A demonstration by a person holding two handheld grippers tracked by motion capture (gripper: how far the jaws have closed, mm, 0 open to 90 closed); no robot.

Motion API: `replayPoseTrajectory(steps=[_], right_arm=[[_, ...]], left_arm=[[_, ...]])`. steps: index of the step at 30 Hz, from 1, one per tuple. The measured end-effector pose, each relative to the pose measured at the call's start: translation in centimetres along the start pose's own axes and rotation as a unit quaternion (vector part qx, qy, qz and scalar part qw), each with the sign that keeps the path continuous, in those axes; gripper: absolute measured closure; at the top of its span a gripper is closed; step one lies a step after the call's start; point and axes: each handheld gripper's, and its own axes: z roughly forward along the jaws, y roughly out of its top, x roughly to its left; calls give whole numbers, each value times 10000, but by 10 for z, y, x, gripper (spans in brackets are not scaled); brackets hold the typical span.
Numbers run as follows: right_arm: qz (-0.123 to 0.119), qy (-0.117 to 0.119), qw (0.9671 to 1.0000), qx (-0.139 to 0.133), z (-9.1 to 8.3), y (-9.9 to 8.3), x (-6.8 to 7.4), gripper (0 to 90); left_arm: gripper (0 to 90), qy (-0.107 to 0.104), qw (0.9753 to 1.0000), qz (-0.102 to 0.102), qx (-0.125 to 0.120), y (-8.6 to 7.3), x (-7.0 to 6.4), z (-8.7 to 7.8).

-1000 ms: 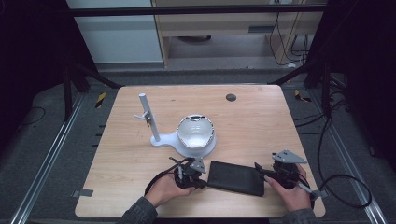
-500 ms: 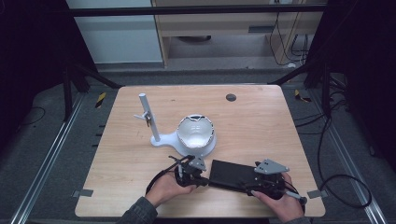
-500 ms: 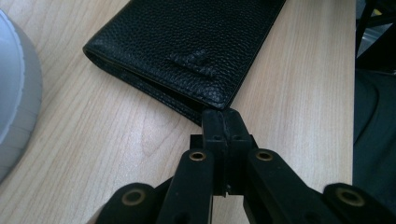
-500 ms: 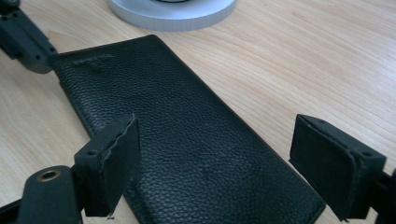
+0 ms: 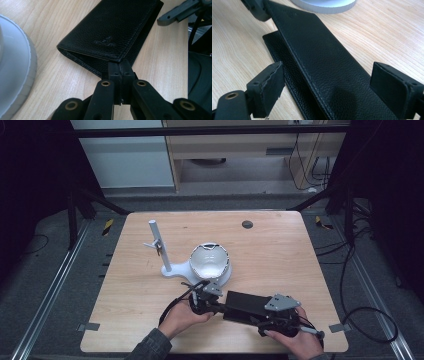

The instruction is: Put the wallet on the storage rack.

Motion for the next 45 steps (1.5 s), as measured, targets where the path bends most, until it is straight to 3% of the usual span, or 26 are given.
replayPoseTrajectory(steps=[9, 22, 27, 30, 33, 38, 41, 45], right_arm=[[-213, -108, 9997, 106, 3, 3, -2, 155], [-687, -144, 9966, 438, 10, 7, 0, 323], [-917, -308, 9940, 510, 12, 9, 1, 472], [-1102, -415, 9918, 505, 12, 11, 0, 632], [-1189, -529, 9906, 432, 9, 13, -1, 734], [-1414, -554, 9875, 421, 7, 19, -4, 825], [-1529, -591, 9853, 475, 4, 23, -6, 843], [-1566, -602, 9848, 459, 0, 27, -11, 846]], left_arm=[[900, 16, 10000, -60, -47, 3, 2, 0], [900, 48, 9999, -71, -104, 11, 5, -3], [900, 43, 9998, -105, -159, 14, 5, -4], [897, 50, 9999, -80, -139, 15, 4, -4], [838, 144, 9998, -101, -133, 14, 3, -4], [717, 360, 9991, -165, -117, 11, 4, -7], [672, 437, 9987, -211, -127, 9, 5, -10], [626, 528, 9983, -206, -133, 8, 6, -13]])
